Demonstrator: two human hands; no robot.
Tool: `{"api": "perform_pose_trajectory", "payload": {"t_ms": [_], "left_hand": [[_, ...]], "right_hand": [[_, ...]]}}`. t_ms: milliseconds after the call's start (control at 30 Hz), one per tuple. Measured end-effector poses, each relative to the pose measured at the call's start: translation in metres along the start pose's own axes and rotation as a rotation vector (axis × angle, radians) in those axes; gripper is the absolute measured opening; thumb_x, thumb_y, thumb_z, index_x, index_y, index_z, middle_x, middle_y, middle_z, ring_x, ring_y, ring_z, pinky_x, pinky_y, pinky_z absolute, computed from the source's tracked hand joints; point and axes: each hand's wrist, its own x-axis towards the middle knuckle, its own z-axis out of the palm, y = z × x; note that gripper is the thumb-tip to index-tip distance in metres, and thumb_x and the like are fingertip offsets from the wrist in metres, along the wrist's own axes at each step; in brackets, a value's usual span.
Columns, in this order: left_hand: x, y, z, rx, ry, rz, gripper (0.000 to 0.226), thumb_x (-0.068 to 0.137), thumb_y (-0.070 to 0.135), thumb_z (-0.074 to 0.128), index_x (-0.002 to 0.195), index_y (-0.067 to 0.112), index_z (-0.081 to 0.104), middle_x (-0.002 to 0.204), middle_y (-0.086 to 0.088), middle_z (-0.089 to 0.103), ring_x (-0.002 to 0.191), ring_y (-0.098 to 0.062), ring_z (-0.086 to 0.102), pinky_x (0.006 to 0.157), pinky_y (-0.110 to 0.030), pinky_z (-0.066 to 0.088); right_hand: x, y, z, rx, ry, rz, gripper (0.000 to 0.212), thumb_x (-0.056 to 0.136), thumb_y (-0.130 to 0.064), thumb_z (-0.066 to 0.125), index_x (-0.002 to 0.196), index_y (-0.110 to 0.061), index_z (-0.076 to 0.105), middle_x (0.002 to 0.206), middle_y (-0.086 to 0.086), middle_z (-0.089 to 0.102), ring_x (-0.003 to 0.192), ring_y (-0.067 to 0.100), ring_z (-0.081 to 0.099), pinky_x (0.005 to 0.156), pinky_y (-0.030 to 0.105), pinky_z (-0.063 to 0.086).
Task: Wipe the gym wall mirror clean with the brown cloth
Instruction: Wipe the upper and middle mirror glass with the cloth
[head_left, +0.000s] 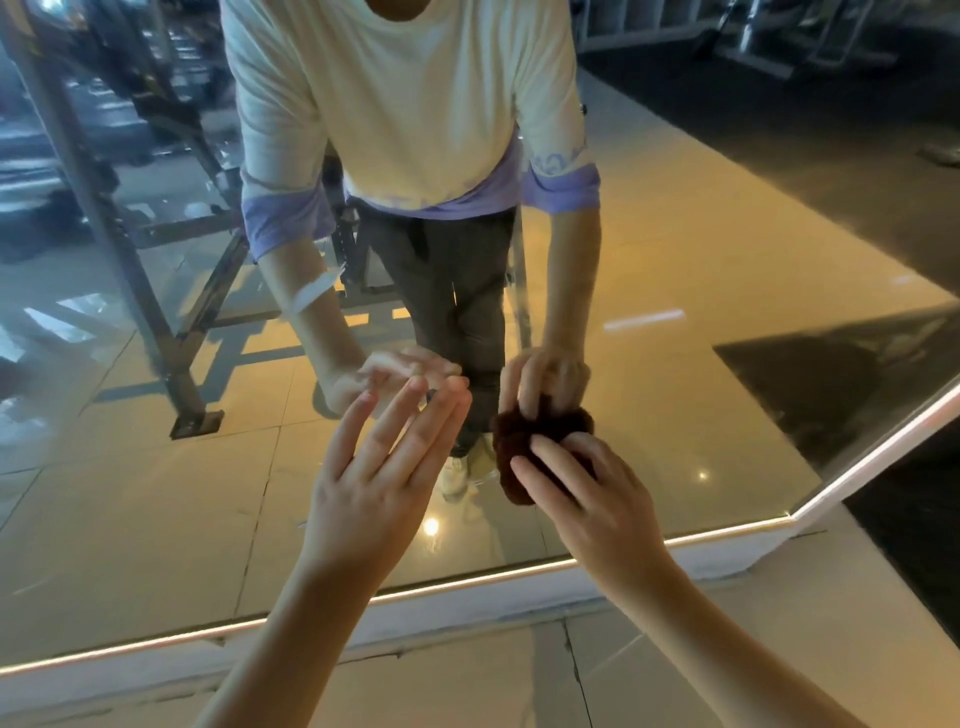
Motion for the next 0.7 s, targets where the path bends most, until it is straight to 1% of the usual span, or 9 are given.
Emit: {"api": "perform_pose_trajectory", "payload": {"t_ms": [67,200,300,367,400,500,567,600,700], "left_hand": [[0.000,-0.003,-0.001,-0.009,0.008,0.003,0.083,0.080,0.004,0.082,0.149,0.009,0.037,0.157,-0.007,0.032,0.141,-0.024,0.037,0.117,-0.043,0.027],[0.000,-0.003,-0.001,-0.002,0.012,0.008,0.083,0.080,0.006,0.082,0.150,0.009,0.037,0.157,-0.006,0.032,0.143,-0.022,0.032,0.117,-0.042,0.027],[-0.002,-0.004,0.000,0.034,0.002,0.018,0.081,0.083,0.008,0.080,0.151,0.011,0.036,0.159,-0.005,0.027,0.145,-0.021,0.028,0.120,-0.041,0.023],[-0.004,-0.006,-0.001,0.042,-0.003,0.027,0.080,0.085,0.009,0.079,0.151,0.011,0.035,0.160,-0.005,0.027,0.145,-0.022,0.029,0.120,-0.040,0.022],[-0.004,-0.008,-0.002,0.037,-0.003,0.025,0.080,0.084,0.008,0.079,0.151,0.011,0.036,0.159,-0.006,0.030,0.144,-0.022,0.030,0.120,-0.041,0.022],[-0.006,-0.013,-0.005,0.035,0.003,0.009,0.081,0.081,0.006,0.082,0.148,0.010,0.038,0.153,-0.007,0.037,0.143,-0.023,0.031,0.120,-0.041,0.022],[-0.008,-0.015,-0.005,0.036,0.004,0.001,0.084,0.078,0.006,0.084,0.149,0.010,0.037,0.156,-0.007,0.034,0.143,-0.023,0.029,0.120,-0.042,0.022],[-0.009,-0.015,-0.005,0.032,0.006,0.001,0.084,0.079,0.006,0.084,0.149,0.011,0.037,0.157,-0.006,0.031,0.143,-0.023,0.028,0.119,-0.042,0.022],[-0.009,-0.017,-0.005,0.019,0.010,0.025,0.079,0.082,0.006,0.081,0.149,0.011,0.038,0.157,-0.006,0.031,0.143,-0.023,0.029,0.119,-0.042,0.023]], "right_hand": [[0.004,0.014,-0.011,-0.005,0.015,-0.002,0.014,0.099,-0.008,0.054,0.110,-0.013,0.061,0.109,0.007,0.058,0.090,0.025,0.056,0.072,0.037,0.055],[0.024,0.018,-0.020,0.007,0.225,0.289,0.029,0.089,0.002,0.061,0.115,-0.009,0.056,0.113,0.010,0.051,0.092,0.030,0.057,0.079,0.034,0.049],[0.014,-0.004,0.000,-0.013,0.132,0.145,0.013,0.102,-0.010,0.047,0.113,-0.011,0.055,0.112,0.009,0.049,0.092,0.028,0.053,0.076,0.033,0.051],[0.008,-0.002,0.002,-0.019,0.040,0.040,0.013,0.103,-0.011,0.047,0.113,-0.013,0.055,0.110,0.007,0.049,0.089,0.025,0.053,0.068,0.034,0.056],[0.010,0.002,-0.001,-0.009,0.042,0.053,0.015,0.100,-0.010,0.050,0.115,-0.012,0.054,0.111,0.008,0.049,0.090,0.025,0.054,0.067,0.034,0.056],[0.026,0.006,-0.015,0.045,0.172,0.299,0.035,0.090,-0.011,0.060,0.123,-0.010,0.049,0.117,0.008,0.049,0.099,0.027,0.056,0.079,0.032,0.053],[0.032,-0.006,-0.013,0.088,0.258,0.450,0.037,0.089,-0.012,0.061,0.123,-0.010,0.048,0.118,0.007,0.048,0.103,0.028,0.057,0.083,0.028,0.051],[0.032,-0.014,-0.008,0.096,0.255,0.459,0.035,0.089,-0.012,0.060,0.122,-0.010,0.049,0.118,0.008,0.048,0.102,0.028,0.057,0.081,0.028,0.051],[0.023,-0.025,0.002,0.064,0.095,0.286,0.032,0.089,-0.011,0.056,0.121,-0.014,0.053,0.116,0.007,0.050,0.097,0.024,0.055,0.074,0.030,0.052]]}}
